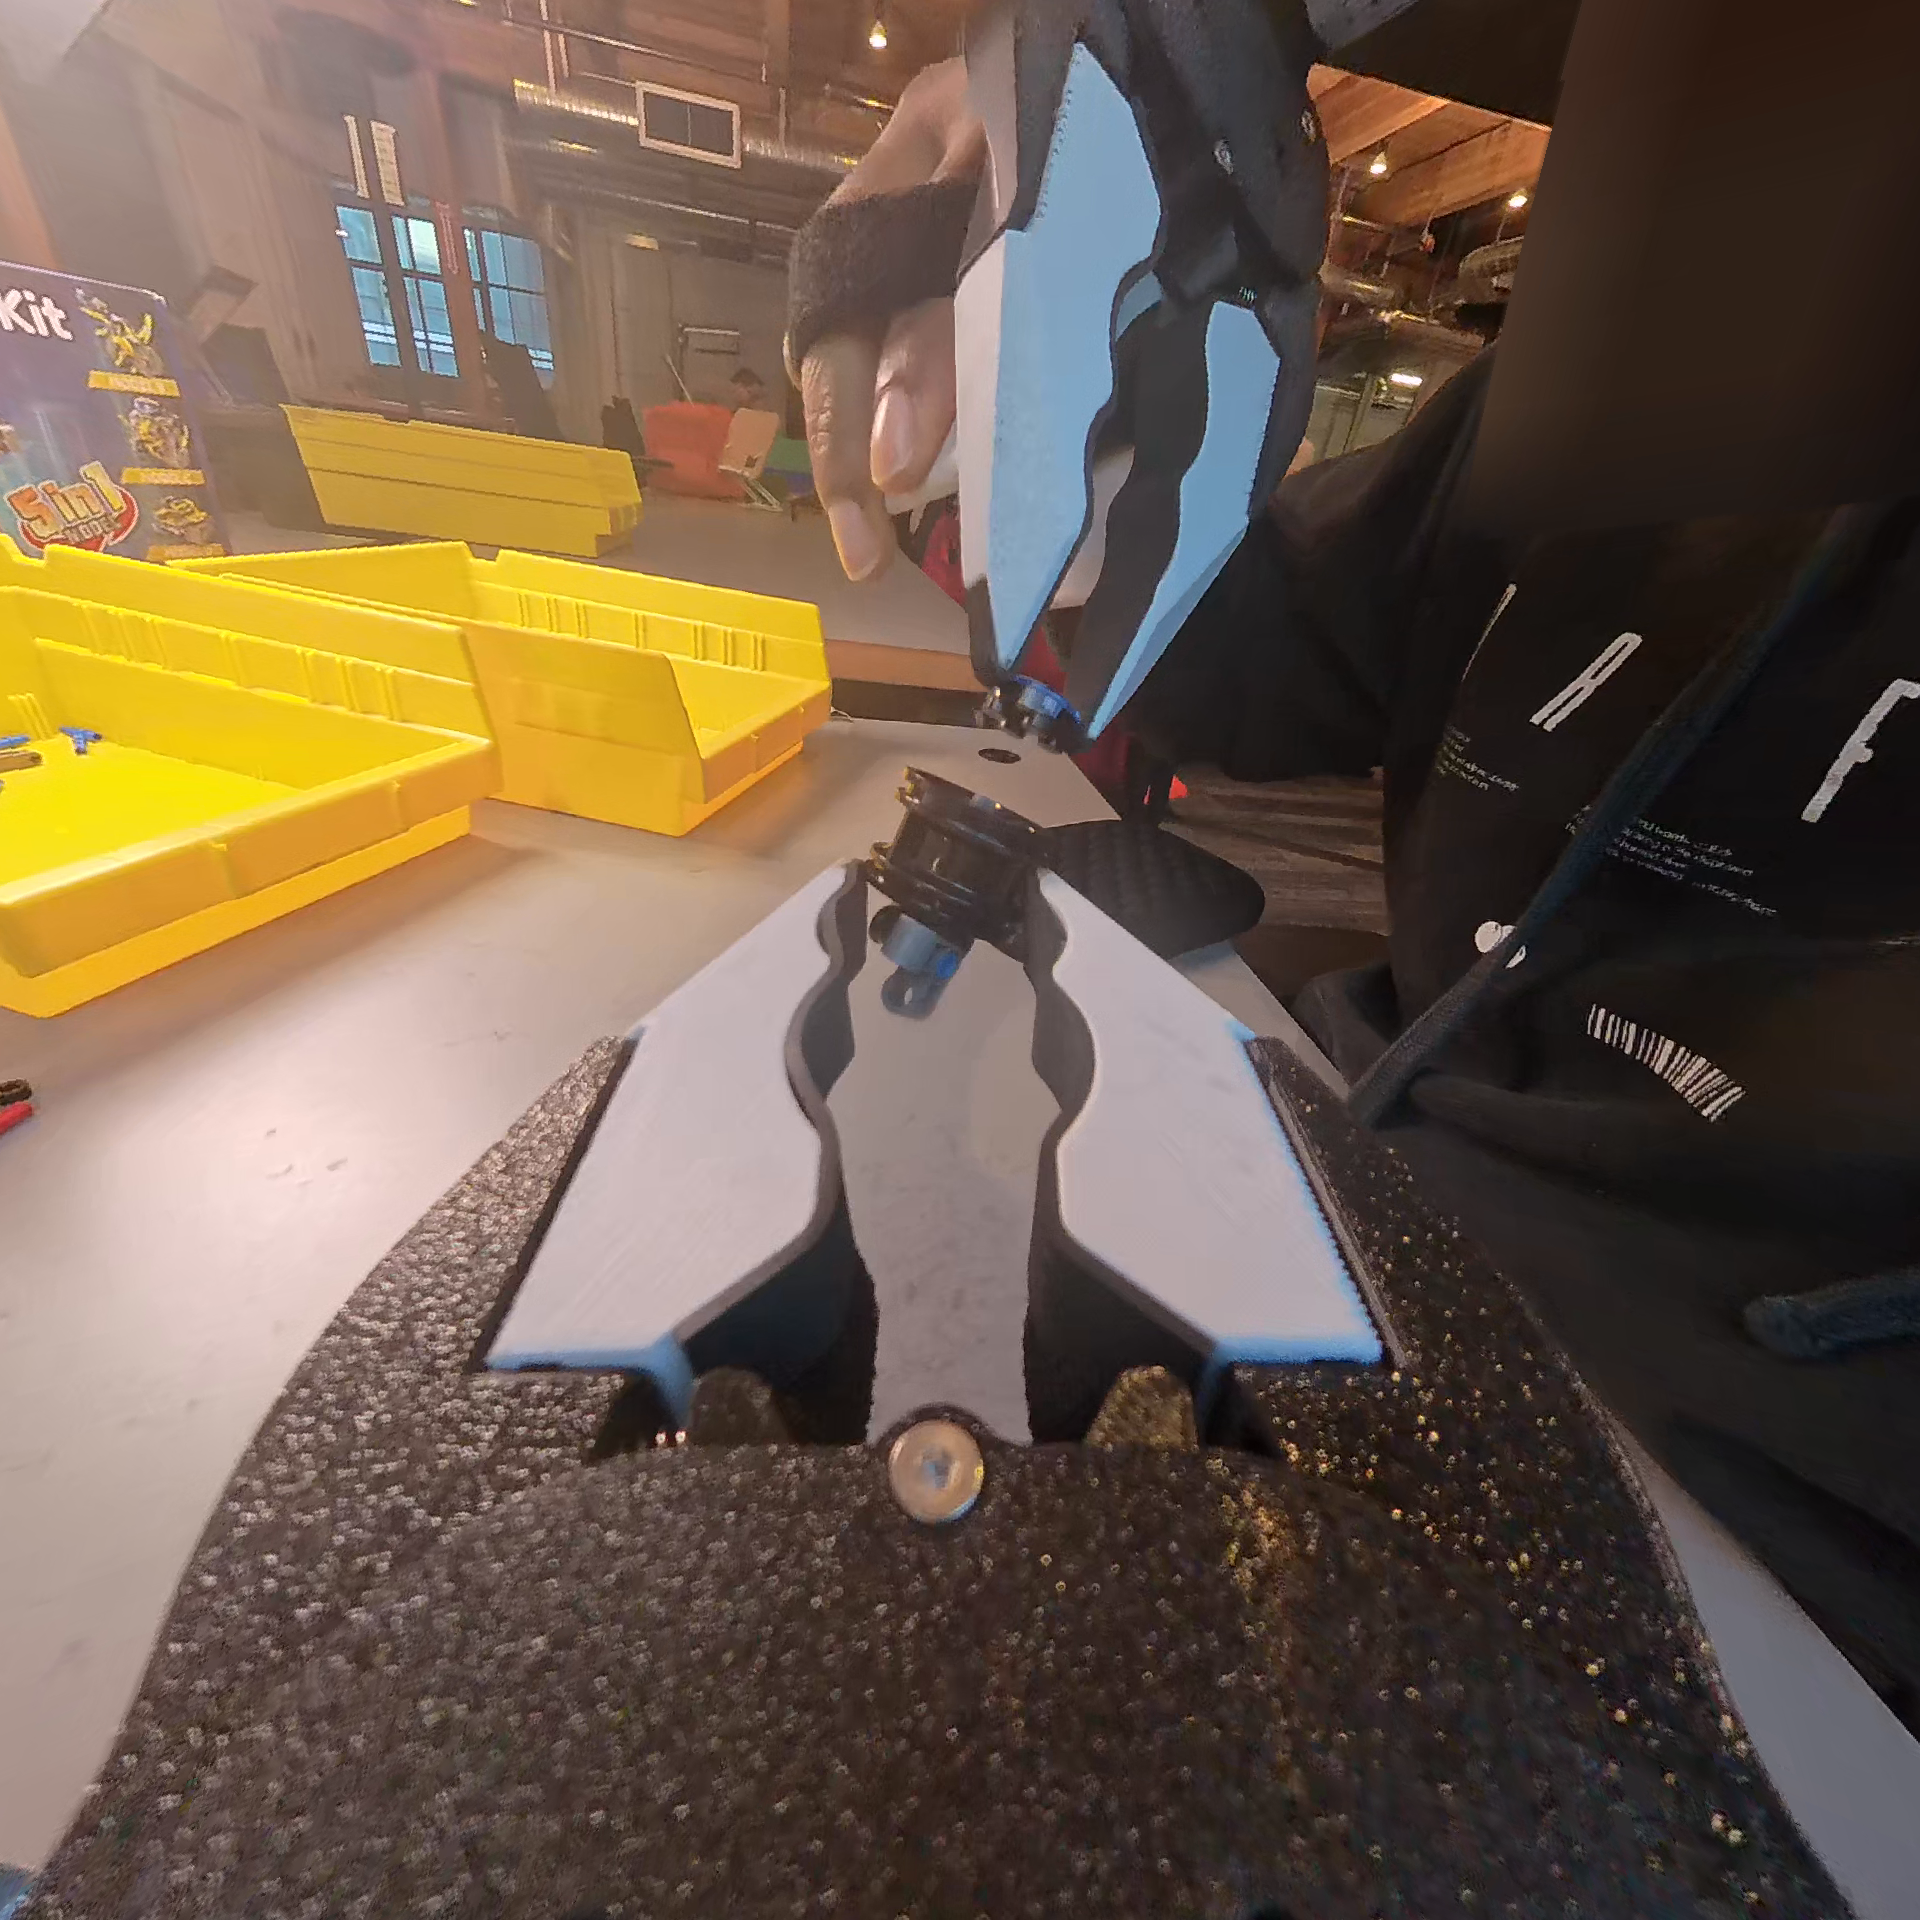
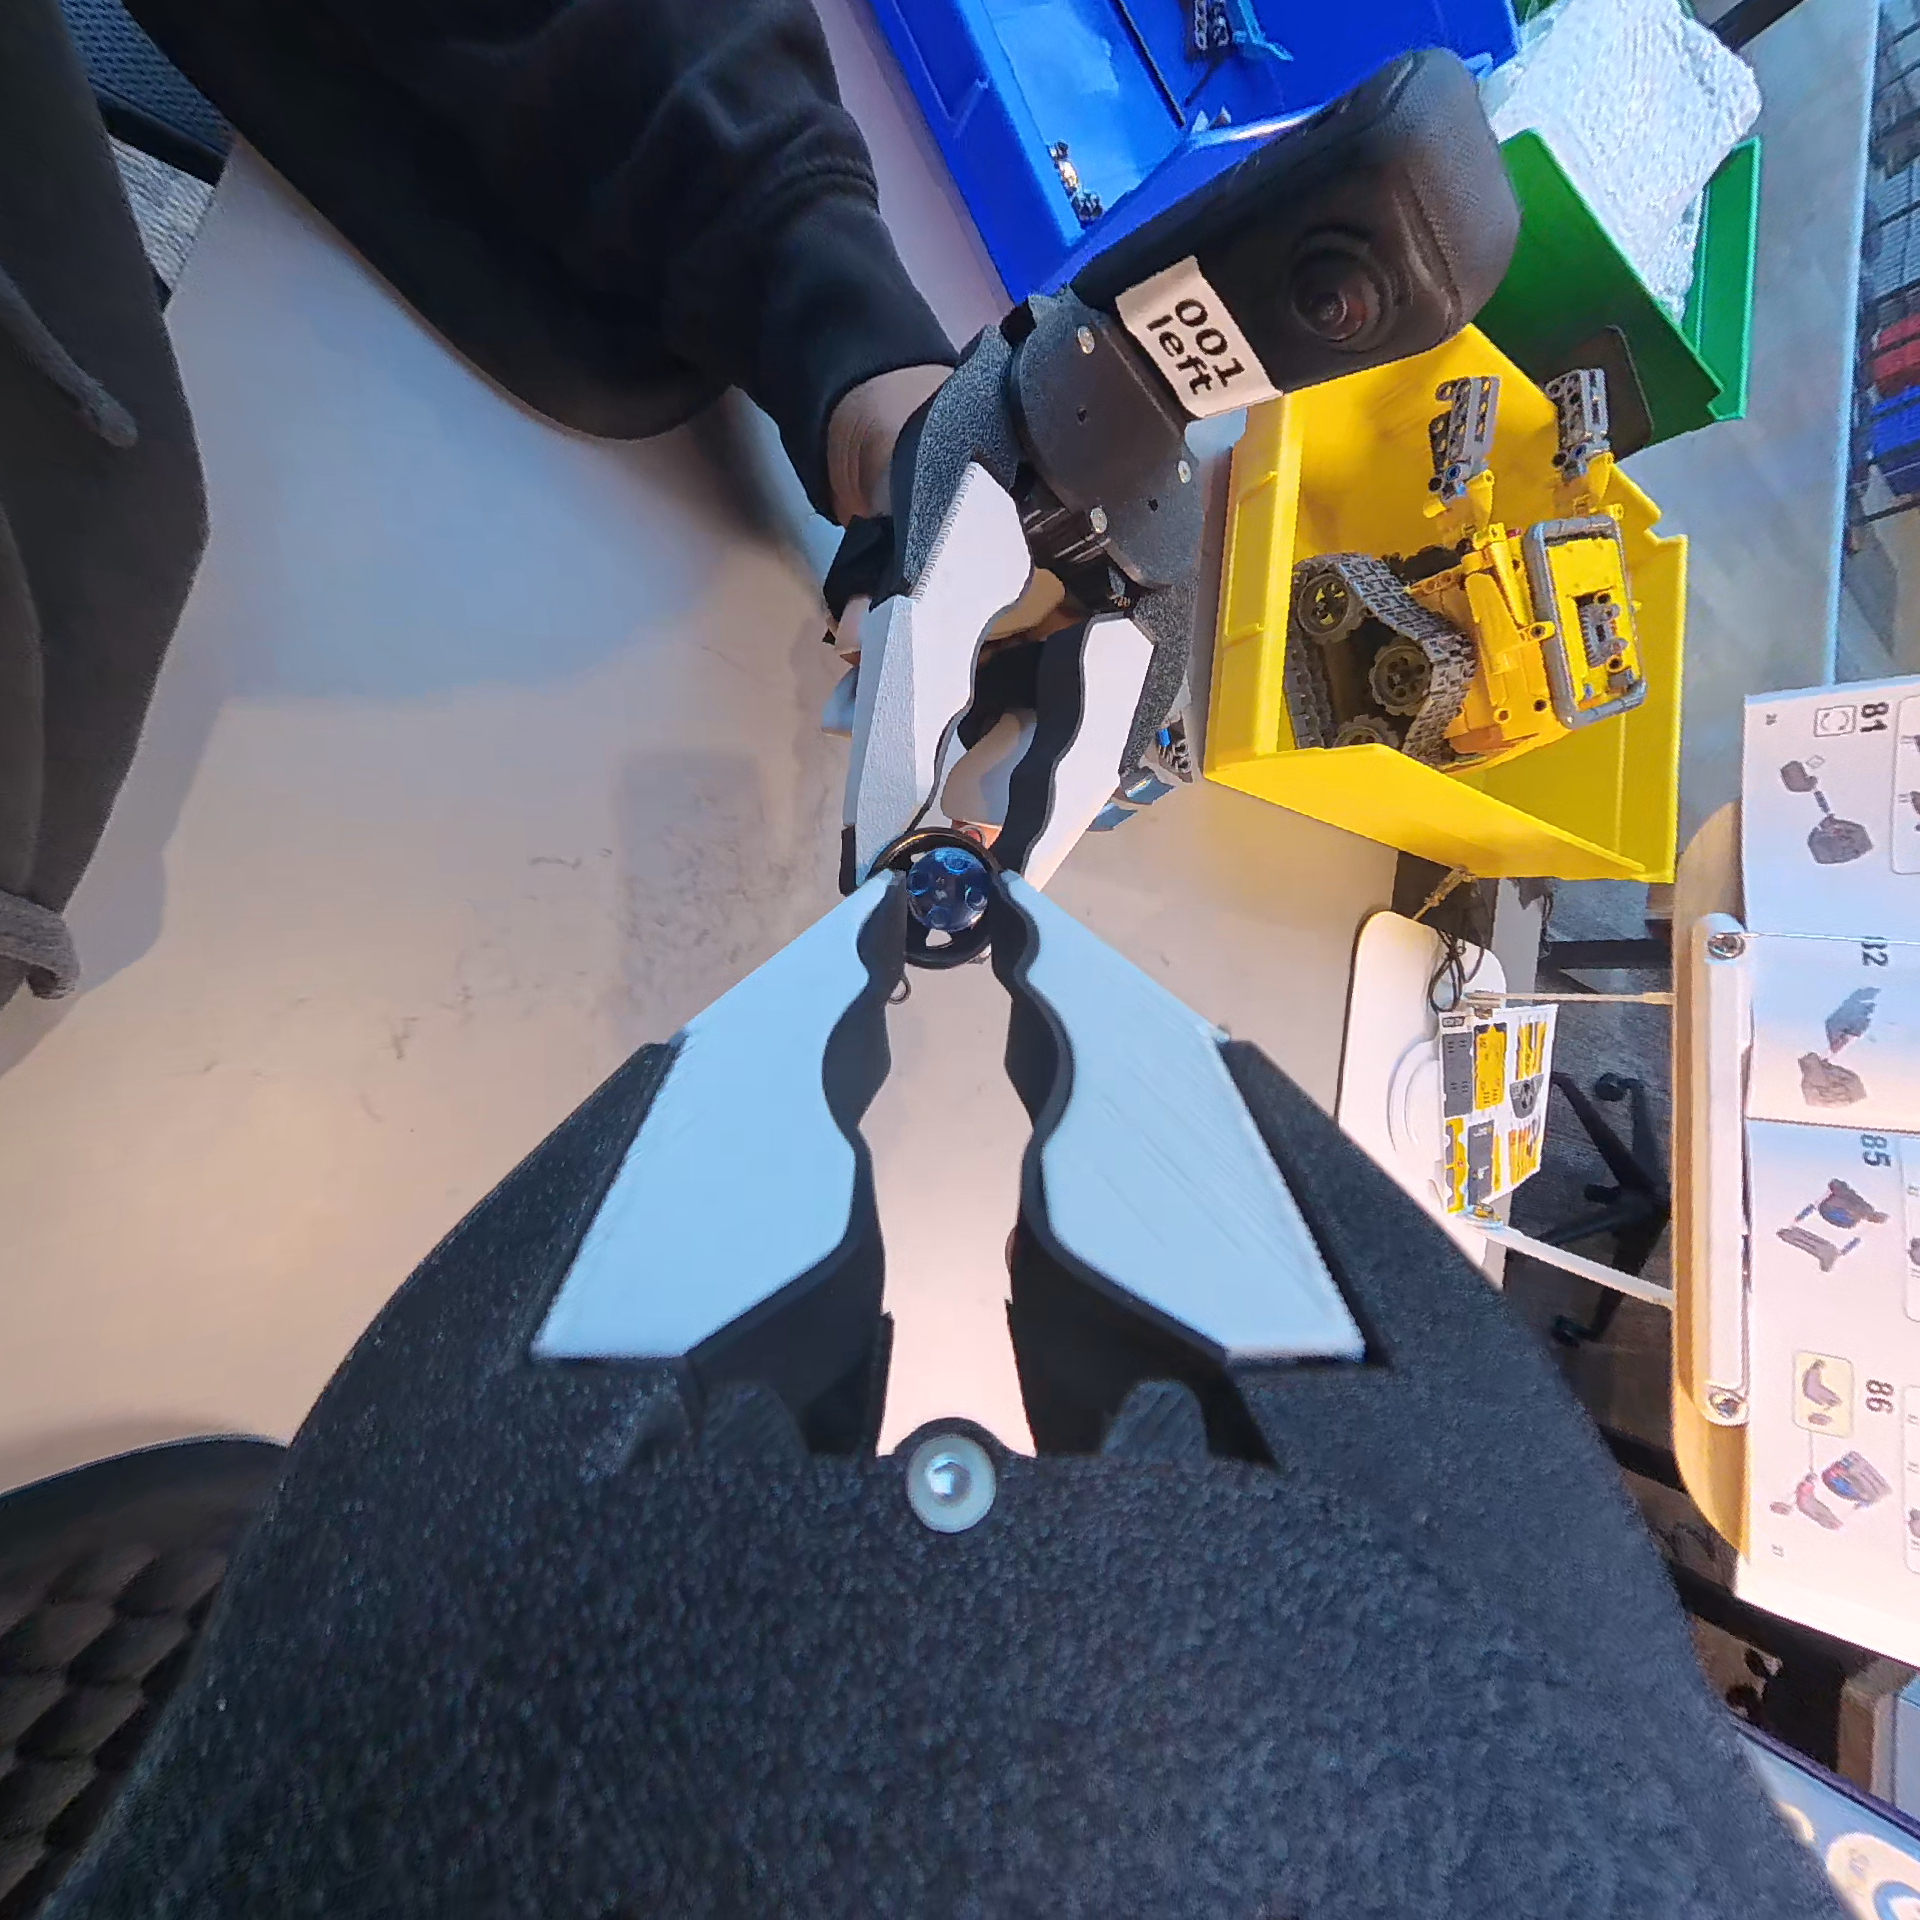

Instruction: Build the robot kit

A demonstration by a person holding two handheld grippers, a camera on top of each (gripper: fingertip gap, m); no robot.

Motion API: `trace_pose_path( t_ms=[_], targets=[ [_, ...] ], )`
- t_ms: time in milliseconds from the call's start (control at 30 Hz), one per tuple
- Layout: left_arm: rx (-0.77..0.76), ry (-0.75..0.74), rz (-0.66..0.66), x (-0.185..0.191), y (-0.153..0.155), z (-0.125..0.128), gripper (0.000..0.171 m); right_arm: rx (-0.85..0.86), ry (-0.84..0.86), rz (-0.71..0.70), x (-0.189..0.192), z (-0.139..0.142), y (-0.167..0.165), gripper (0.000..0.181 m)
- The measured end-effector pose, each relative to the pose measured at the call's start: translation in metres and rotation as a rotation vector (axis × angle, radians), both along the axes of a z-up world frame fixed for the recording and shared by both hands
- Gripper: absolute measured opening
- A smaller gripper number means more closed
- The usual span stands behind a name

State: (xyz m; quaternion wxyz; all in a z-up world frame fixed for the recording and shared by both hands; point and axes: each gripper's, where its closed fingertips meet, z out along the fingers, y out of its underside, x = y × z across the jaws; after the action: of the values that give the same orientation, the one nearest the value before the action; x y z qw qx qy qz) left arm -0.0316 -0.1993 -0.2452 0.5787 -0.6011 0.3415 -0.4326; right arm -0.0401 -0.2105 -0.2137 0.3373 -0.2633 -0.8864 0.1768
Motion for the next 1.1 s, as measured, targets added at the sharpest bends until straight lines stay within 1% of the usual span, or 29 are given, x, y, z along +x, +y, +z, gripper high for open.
trace_pose_path(
  t_ms=[133, 633, 1100],
  targets=[
    [0.006, -0.004, -0.005, 0.0003, -0.0010, 0.0013, 0.029, 0.007, 0.000, 0.012, 0.0010, 0.0024, -0.0038, 0.015],
    [0.017, -0.015, -0.031, 0.0016, -0.0069, 0.0060, 0.029, 0.019, -0.021, 0.024, -0.0006, -0.0029, -0.0053, 0.016],
    [0.032, -0.026, 0.000, -0.0035, -0.0043, 0.0101, 0.029, -0.012, -0.015, -0.012, -0.0069, -0.0052, -0.0023, 0.015]
  ],
)
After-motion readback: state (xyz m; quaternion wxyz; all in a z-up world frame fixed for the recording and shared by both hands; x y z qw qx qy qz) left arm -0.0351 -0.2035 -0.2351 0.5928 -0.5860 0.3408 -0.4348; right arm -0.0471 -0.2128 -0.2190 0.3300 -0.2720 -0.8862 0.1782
